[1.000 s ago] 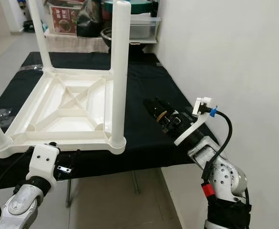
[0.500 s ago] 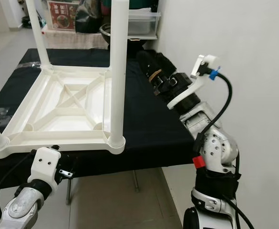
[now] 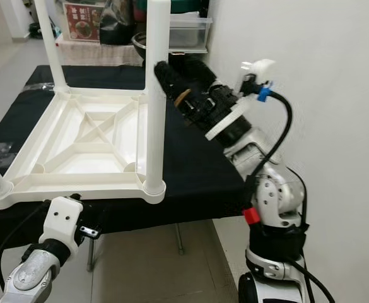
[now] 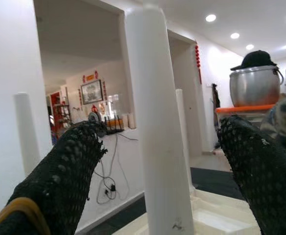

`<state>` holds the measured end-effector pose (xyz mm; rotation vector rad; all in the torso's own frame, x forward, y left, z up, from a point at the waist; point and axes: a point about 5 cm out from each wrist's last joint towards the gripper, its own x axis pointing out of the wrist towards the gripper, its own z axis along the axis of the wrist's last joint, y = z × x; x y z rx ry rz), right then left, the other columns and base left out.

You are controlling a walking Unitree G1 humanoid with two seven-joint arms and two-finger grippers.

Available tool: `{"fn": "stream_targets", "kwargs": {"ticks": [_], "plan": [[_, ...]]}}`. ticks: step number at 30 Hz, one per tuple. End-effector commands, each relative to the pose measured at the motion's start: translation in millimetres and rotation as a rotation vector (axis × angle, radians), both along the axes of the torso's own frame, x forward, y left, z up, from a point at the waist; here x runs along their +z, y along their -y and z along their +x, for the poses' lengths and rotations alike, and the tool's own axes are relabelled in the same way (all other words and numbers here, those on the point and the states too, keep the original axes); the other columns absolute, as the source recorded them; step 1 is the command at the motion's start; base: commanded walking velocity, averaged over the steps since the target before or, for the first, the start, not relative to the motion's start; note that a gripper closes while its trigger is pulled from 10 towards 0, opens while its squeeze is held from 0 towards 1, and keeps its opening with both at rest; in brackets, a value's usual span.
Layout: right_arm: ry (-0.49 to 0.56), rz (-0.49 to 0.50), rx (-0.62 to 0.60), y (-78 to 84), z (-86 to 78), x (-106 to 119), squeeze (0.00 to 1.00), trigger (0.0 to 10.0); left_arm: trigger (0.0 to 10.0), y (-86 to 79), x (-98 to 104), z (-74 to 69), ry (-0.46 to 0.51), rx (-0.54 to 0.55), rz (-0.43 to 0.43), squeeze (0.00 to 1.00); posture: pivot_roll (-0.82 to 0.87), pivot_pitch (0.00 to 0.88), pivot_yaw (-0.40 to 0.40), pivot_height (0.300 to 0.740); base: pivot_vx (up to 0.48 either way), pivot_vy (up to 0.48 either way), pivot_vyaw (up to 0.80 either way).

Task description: Building children table

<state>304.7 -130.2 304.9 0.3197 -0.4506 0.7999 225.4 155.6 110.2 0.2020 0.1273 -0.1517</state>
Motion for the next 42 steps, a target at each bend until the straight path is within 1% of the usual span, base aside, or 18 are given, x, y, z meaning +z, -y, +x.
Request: {"fn": "stream_targets", "kwargs": {"ticks": [1,6,7,11,12,13,14,15,20,25,26,30,31,33,36,40,41,42], "plan": [[-0.003,-0.022,-0.032,-3.8,3.7,-1.4,0.0,10.0,10.0,1.8,-1.5,-0.2,-0.002,-0.006,-0.001,0.0,0.11,0.0,-0.102,0.74,0.0,0.0,0.0],[-0.026,-0.044,-0.076,-8.5,9.0,-4.4,0.0,10.0,10.0,1.2,-1.4,-0.5,-0.002,-0.004,0.0,0.0,0.11,0.0,-0.106,0.74,0.0,0.0,0.0],[-0.035,-0.056,-0.099,-12.7,11.6,-5.6,0.0,10.0,10.0,0.9,-1.6,-0.5,-0.002,-0.003,0.001,0.0,0.1,0.0,-0.105,0.74,0.0,0.0,0.0],[-0.03,-0.082,-0.141,-16.8,13.3,-5.7,0.0,10.0,10.0,0.8,-1.1,-0.2,0.001,-0.002,-0.001,0.0,0.1,0.0,-0.101,0.74,0.0,0.0,0.0],[-0.029,-0.087,-0.166,-18.6,14.0,-5.3,0.0,10.0,10.0,0.8,-0.8,0.0,0.002,-0.002,-0.001,0.0,0.1,0.0,-0.101,0.74,0.0,0.0,0.0],[-0.022,-0.105,-0.24,-18.0,15.8,-4.9,0.0,10.0,10.0,0.8,-0.6,0.4,0.002,-0.001,-0.002,0.0,0.1,0.0,-0.104,0.74,0.0,0.0,0.0],[-0.052,-0.108,-0.356,-14.9,19.3,-8.0,0.0,10.0,10.0,1.1,-0.5,1.0,0.001,0.0,-0.003,0.0,0.09,0.0,-0.101,0.74,0.0,0.0,0.0],[-0.052,-0.108,-0.356,-14.9,19.3,-8.0,0.0,10.0,10.0,1.1,-0.5,1.0,0.001,0.0,-0.003,0.0,0.09,0.0,-0.101,0.74,0.0,0.0,0.0],[-0.089,-0.108,-0.485,-7.2,22.5,-13.8,0.0,10.0,10.0,1.2,-1.4,0.4,-0.002,0.002,-0.006,0.0,0.09,0.0,-0.1,0.74,0.0,0.0,0.0],[-0.103,-0.137,-0.539,-4.9,24.6,-15.6,0.0,10.0,10.0,2.0,-3.0,-0.5,-0.007,0.0,-0.004,0.0,0.09,0.0,-0.1,0.74,0.0,0.0,0.0],[-0.116,-0.168,-0.566,-6.0,25.9,-17.4,0.0,10.0,10.0,2.5,-3.1,-0.7,-0.007,-0.002,-0.003,0.0,0.09,0.0,-0.103,0.74,0.0,0.0,0.0],[-0.107,-0.174,-0.571,-11.1,25.1,-16.0,0.0,10.0,10.0,3.2,-2.9,-0.8,-0.004,-0.003,-0.003,0.0,0.09,0.0,-0.103,0.74,0.0,0.0,0.0],[-0.111,-0.216,-0.581,-16.0,25.9,-16.9,0.0,10.0,10.0,3.5,-3.5,-1.3,-0.006,-0.002,0.001,0.0,0.09,0.0,-0.102,0.74,0.0,0.0,0.0],[-0.121,-0.254,-0.602,-21.3,26.0,-17.6,0.0,10.0,10.0,3.9,-4.0,-2.1,-0.009,-0.002,0.0,0.0,0.09,0.0,-0.102,0.74,0.0,0.0,0.0],[-0.104,-0.284,-0.628,-25.8,24.5,-15.5,0.0,10.0,10.0,4.1,-5.0,-2.9,-0.012,-0.001,-0.003,0.0,0.09,0.0,-0.104,0.74,0.0,0.0,0.0],[-0.13,-0.31,-0.656,-30.3,24.6,-16.5,0.0,10.0,10.0,3.8,-5.0,-3.2,-0.013,0.001,-0.004,0.0,0.09,0.0,-0.106,0.74,0.0,0.0,0.0],[-0.138,-0.32,-0.669,-31.2,25.2,-17.1,0.0,7.1,10.0,3.9,-4.8,-3.3,-0.013,0.001,-0.004,0.0,0.09,0.0,-0.107,0.74,0.0,0.0,0.0],[-0.148,-0.32,-0.677,-31.6,26.2,-17.8,0.0,0.0,10.0,3.9,-4.6,-3.1,-0.013,0.001,-0.002,0.0,0.09,0.0,-0.106,0.74,0.0,0.0,0.0]]}}
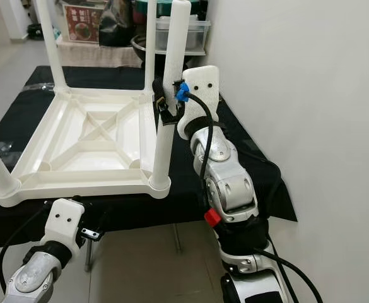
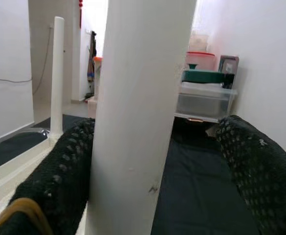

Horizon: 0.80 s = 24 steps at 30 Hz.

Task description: Building children table

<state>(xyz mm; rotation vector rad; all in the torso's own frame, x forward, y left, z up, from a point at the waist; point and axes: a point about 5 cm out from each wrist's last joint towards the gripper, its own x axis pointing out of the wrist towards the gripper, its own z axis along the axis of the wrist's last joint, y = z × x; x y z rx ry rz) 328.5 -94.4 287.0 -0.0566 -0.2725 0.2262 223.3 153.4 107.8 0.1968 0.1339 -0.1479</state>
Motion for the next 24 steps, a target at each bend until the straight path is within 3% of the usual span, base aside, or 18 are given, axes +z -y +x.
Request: {"fn": "stream_targets", "kwargs": {"ticks": [1,8,10,14,18,20,22,24], "plan": [[-0.017,-0.016,-0.06,4.0,3.1,-0.3,0.0,0.0,10.0,1.7,-2.1,-0.9,-0.006,-0.004,0.004,0.0,0.09,0.0,-0.106,0.74,0.0,0.0,0.0],[-0.049,0.11,-0.02,9.9,21.3,2.6,0.0,0.0,10.0,0.5,-1.9,-1.2,-0.007,0.002,0.004,0.0,0.09,0.001,-0.108,0.74,0.0,0.0,0.0],[-0.069,0.15,-0.044,20.1,35.0,5.5,0.0,0.0,10.0,0.3,-1.7,-2.6,-0.009,0.0,0.008,0.0,0.09,0.005,-0.109,0.74,0.0,0.0,0.0],[-0.092,0.204,-0.046,26.5,44.2,6.8,0.0,0.0,10.0,-0.8,-0.6,-3.7,-0.009,0.008,0.004,0.0,0.1,0.014,-0.113,0.74,0.0,0.0,0.0],[-0.123,0.311,-0.01,33.8,58.5,10.0,0.0,0.0,10.0,-2.4,-0.3,-6.4,-0.012,0.012,0.011,0.0,0.11,0.023,-0.114,0.74,0.0,0.0,0.0],[-0.161,0.42,0.072,33.1,67.9,13.2,0.0,0.0,10.0,-3.7,0.1,-8.0,-0.015,0.014,0.014,0.0,0.11,0.028,-0.114,0.74,0.0,0.0,0.0],[-0.166,0.435,0.082,32.9,69.2,13.6,0.0,0.0,10.0,-3.9,0.2,-8.1,-0.016,0.015,0.013,0.0,0.11,0.028,-0.114,0.74,0.0,0.0,0.0],[-0.271,0.556,0.096,36.7,79.6,5.1,0.0,0.0,10.0,-3.7,0.8,-8.3,-0.019,0.011,0.018,0.0,0.12,0.04,-0.113,0.74,0.0,0.0,0.0]]}}
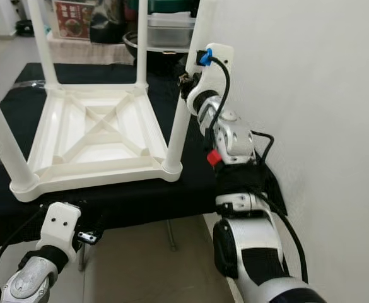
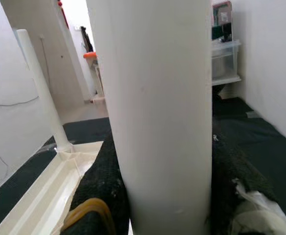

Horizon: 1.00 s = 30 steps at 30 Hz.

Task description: Building children table

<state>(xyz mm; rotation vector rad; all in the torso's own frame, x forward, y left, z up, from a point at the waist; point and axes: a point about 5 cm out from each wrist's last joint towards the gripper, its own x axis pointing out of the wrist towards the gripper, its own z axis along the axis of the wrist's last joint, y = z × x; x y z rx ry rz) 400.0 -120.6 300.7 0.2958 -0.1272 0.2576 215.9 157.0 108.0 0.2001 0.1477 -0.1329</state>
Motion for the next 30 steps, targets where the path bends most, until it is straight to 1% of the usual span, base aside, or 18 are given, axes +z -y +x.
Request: {"fn": "stream_targets", "kwargs": {"ticks": [1,2,3,4,6,7,8,10,12,16,17,20,21,24,25,27,29,30], "plan": [[-0.125,0.264,0.022,11.0,11.0,-11.0,0.0,0.0,10.0,-0.1,0.8,-1.0,-0.009,-0.006,0.014,0.0,0.12,0.04,-0.113,0.74,0.0,0.0,0.0],[-0.125,0.264,0.022,11.0,11.0,-11.0,0.0,0.0,10.0,-0.1,0.8,-1.0,-0.009,-0.006,0.014,0.0,0.12,0.04,-0.113,0.74,0.0,0.0,0.0],[-0.19,0.339,0.077,8.2,13.8,-19.5,0.0,0.0,10.0,0.0,1.2,-1.9,-0.01,-0.008,0.016,0.0,0.12,0.05,-0.117,0.74,0.0,0.0,0.0],[-0.19,0.339,0.077,8.2,13.8,-19.5,0.0,0.0,10.0,0.0,1.2,-1.9,-0.01,-0.008,0.016,0.0,0.12,0.05,-0.117,0.74,0.0,0.0,0.0],[-0.326,0.482,0.184,-1.3,14.8,-42.3,0.0,0.0,10.0,-0.6,1.5,-4.0,-0.015,-0.01,0.02,0.0,0.13,0.063,-0.115,0.74,0.0,0.0,0.0],[-0.326,0.482,0.184,-1.3,14.8,-42.3,0.0,0.0,10.0,-0.6,1.5,-4.0,-0.015,-0.01,0.02,0.0,0.13,0.063,-0.115,0.74,0.0,0.0,0.0],[-0.38,0.53,0.221,-5.9,14.1,-52.9,0.0,0.0,10.0,-0.9,1.5,-4.8,-0.017,-0.01,0.021,0.0,0.13,0.064,-0.115,0.74,0.0,0.0,0.0],[-0.47,0.58,0.219,-12.4,12.9,-72.7,0.0,0.0,10.0,-0.3,1.8,-6.8,-0.023,-0.018,0.028,0.0,0.14,0.073,-0.114,0.74,0.0,0.0,0.0],[-0.487,0.587,0.231,-16.3,12.0,-78.1,0.0,0.0,10.0,-0.2,2.2,-7.7,-0.024,-0.019,0.029,0.0,0.14,0.074,-0.115,0.74,0.0,0.0,0.0],[-0.571,0.614,0.273,-37.0,6.1,-100.2,0.0,0.0,10.0,-1.3,3.7,-11.6,-0.028,-0.018,0.032,0.0,0.14,0.087,-0.113,0.74,0.0,0.0,0.0],[-0.571,0.614,0.273,-37.0,6.1,-100.2,0.0,0.0,10.0,-1.3,3.7,-11.6,-0.028,-0.018,0.032,0.0,0.14,0.087,-0.113,0.74,0.0,0.0,0.0],[-0.671,0.66,0.268,-58.1,-0.7,-120.9,0.0,0.0,10.0,-1.3,4.0,-15.1,-0.037,-0.025,0.039,0.0,0.15,0.101,-0.112,0.74,0.0,0.0,0.0],[-0.671,0.66,0.268,-58.1,-0.7,-120.9,0.0,0.0,10.0,-1.3,4.0,-15.1,-0.037,-0.025,0.039,0.0,0.15,0.101,-0.112,0.74,0.0,0.0,0.0],[-0.767,0.705,0.286,-85.0,-10.0,-134.0,0.0,0.0,10.0,-1.9,5.3,-17.9,-0.043,-0.028,0.042,0.0,0.16,0.118,-0.112,0.74,0.0,0.0,0.0],[-0.767,0.705,0.286,-85.0,-10.0,-134.0,0.0,0.0,10.0,-1.9,5.3,-17.9,-0.043,-0.028,0.042,0.0,0.16,0.118,-0.112,0.74,0.0,0.0,0.0],[-0.801,0.766,0.324,-105.4,-16.3,-135.7,0.0,0.0,10.0,-1.4,6.5,-20.1,-0.049,-0.033,0.044,0.0,0.18,0.137,-0.112,0.74,0.0,0.0,0.0],[-0.807,0.777,0.34,-111.4,-18.3,-135.7,0.0,0.0,10.0,-1.3,6.9,-21.0,-0.051,-0.034,0.045,0.0,0.18,0.137,-0.112,0.74,0.0,0.0,0.0],[-0.818,0.788,0.363,-118.9,-21.3,-136.2,0.0,0.0,10.0,-1.0,8.1,-22.4,-0.05,-0.036,0.045,0.0,0.18,0.144,-0.114,0.74,0.0,0.0,0.0]]}}
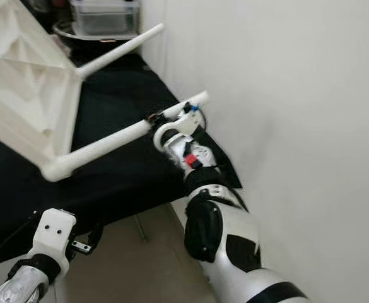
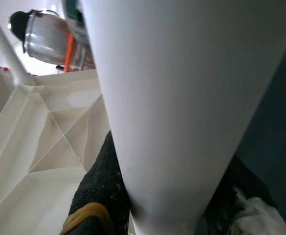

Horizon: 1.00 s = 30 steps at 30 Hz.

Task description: Building children table

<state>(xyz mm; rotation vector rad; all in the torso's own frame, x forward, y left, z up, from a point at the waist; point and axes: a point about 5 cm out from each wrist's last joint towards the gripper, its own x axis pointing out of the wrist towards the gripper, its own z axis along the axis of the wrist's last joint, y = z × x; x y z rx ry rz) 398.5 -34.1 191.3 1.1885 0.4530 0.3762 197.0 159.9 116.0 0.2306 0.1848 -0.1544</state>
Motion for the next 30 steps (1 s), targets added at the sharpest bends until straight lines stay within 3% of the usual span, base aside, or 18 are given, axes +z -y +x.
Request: {"fn": "stream_targets", "kwargs": {"ticks": [1,7,11,12,13,17,18,24,25,27,28,30], "plan": [[-0.135,-0.002,0.144,-32.3,-19.9,-26.8,0.0,0.0,10.0,1.9,0.1,-3.5,-0.014,-0.016,0.014,0.0,0.18,0.144,-0.114,0.74,0.0,0.0,0.0],[-0.159,0.008,0.229,-55.9,-32.8,-33.3,0.0,0.0,10.0,6.8,8.6,-5.8,0.001,-0.026,0.007,0.0,0.18,0.17,-0.119,0.74,0.0,0.0,0.0],[-0.159,-0.01,0.24,-58.8,-34.6,-35.0,0.0,0.0,10.0,9.7,13.3,-5.4,0.026,-0.033,0.006,0.0,0.18,0.173,-0.12,0.74,0.0,0.0,0.0],[-0.167,-0.034,0.24,-57.9,-35.1,-37.6,0.0,4.2,10.0,10.2,13.8,-5.5,0.027,-0.035,0.01,0.0,0.18,0.176,-0.123,0.74,0.0,0.0,0.0],[-0.172,-0.06,0.236,-56.4,-35.2,-40.0,0.0,10.0,10.0,10.5,14.1,-5.5,0.027,-0.035,0.012,0.0,0.18,0.176,-0.123,0.74,0.0,0.0,0.0],[-0.149,-0.1,0.222,-48.6,-32.1,-41.6,0.0,10.0,10.0,11.6,14.2,-7.6,0.023,-0.027,0.01,0.0,0.17,0.177,-0.126,0.74,0.0,0.0,0.0],[-0.136,-0.105,0.223,-47.6,-31.4,-40.9,1.0,10.0,10.0,11.6,14.1,-7.8,0.022,-0.025,0.009,0.0,0.17,0.177,-0.126,0.74,0.0,0.0,0.0],[-0.082,-0.074,0.269,-52.6,-31.3,-31.6,1.0,10.0,10.0,13.4,12.3,-8.4,0.012,-0.031,0.01,0.0,0.17,0.148,-0.127,0.74,0.0,0.0,0.0],[-0.077,-0.066,0.28,-55.7,-32.1,-29.4,0.75,10.0,10.0,14.6,10.8,-8.4,0.009,-0.036,0.011,0.0,0.17,0.139,-0.131,0.74,0.0,0.0,0.0],[-0.087,-0.07,0.277,-56.0,-32.4,-30.3,0.75,10.0,10.0,14.9,10.4,-8.2,0.008,-0.039,0.012,0.0,0.17,0.139,-0.131,0.74,0.0,0.0,0.0],[-0.092,-0.078,0.275,-55.7,-32.5,-31.2,0.0,10.0,10.0,15.2,10.1,-8.2,0.009,-0.04,0.013,0.0,0.17,0.136,-0.13,0.74,0.0,0.0,0.0],[-0.096,-0.082,0.283,-52.5,-32.2,-32.1,0.0,10.0,10.0,15.8,9.9,-8.0,0.01,-0.04,0.014,0.0,0.17,0.132,-0.136,0.74,0.0,0.0,0.0]]}}
